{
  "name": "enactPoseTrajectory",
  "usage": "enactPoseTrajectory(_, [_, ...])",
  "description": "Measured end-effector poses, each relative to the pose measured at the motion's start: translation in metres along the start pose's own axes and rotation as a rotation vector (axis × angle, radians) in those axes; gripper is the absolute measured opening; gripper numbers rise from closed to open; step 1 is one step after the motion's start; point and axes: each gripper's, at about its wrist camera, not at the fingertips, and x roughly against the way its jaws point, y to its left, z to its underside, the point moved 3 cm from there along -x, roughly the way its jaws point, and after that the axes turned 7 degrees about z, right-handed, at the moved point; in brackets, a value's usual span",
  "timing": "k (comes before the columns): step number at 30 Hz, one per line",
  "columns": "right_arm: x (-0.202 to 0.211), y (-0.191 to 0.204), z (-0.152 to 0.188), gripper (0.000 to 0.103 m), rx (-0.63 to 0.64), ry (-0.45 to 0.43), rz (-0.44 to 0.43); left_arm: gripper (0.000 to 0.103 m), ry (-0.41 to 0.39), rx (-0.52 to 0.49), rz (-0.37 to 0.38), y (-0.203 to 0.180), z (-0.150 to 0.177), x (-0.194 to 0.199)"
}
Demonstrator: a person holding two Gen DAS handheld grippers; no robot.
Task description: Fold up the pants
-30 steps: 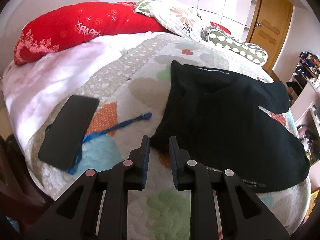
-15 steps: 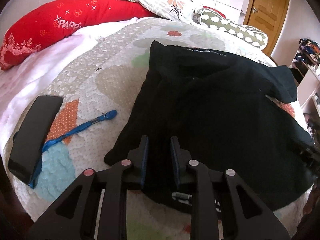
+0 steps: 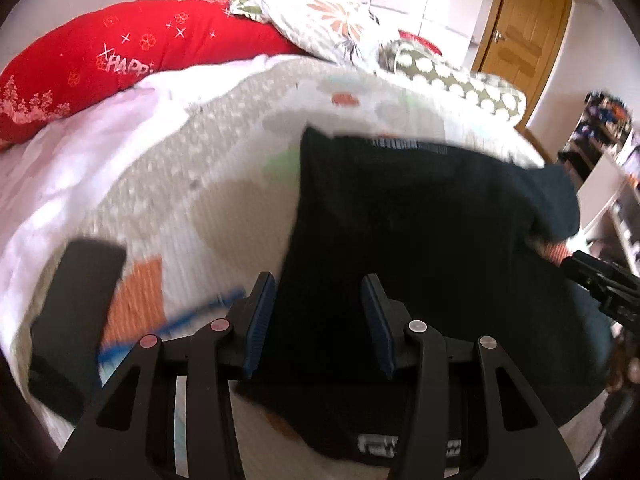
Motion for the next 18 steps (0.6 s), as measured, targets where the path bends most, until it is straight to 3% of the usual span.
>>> enactPoseTrajectory(3, [-0.008,-0.01,-0.03,0.051,0.028,-0.029,0.031,0.073,-0.013,0.012,0.041,0.008,-0.031,-0.004])
enactPoseTrajectory(6, [-0.027,-0.019,-0.055,0.051,0.022,-0.013,0.014,0.073,-0.021,-0.024,0.049,0.008,-0.061,-0.021])
enactPoseTrajectory(9, [-0.045,-0.024,-0.069,0.051,-0.003,0.012,0.017,0.073,0.056,-0.055,0.11,0.007,-0.081,-0.054])
enactPoseTrajectory(18, [-0.053,-0.032,-0.057,0.051,-0.047,-0.001,-0.035,0.073,0.198,-0.054,0.062,0.015,-0.105,-0.143])
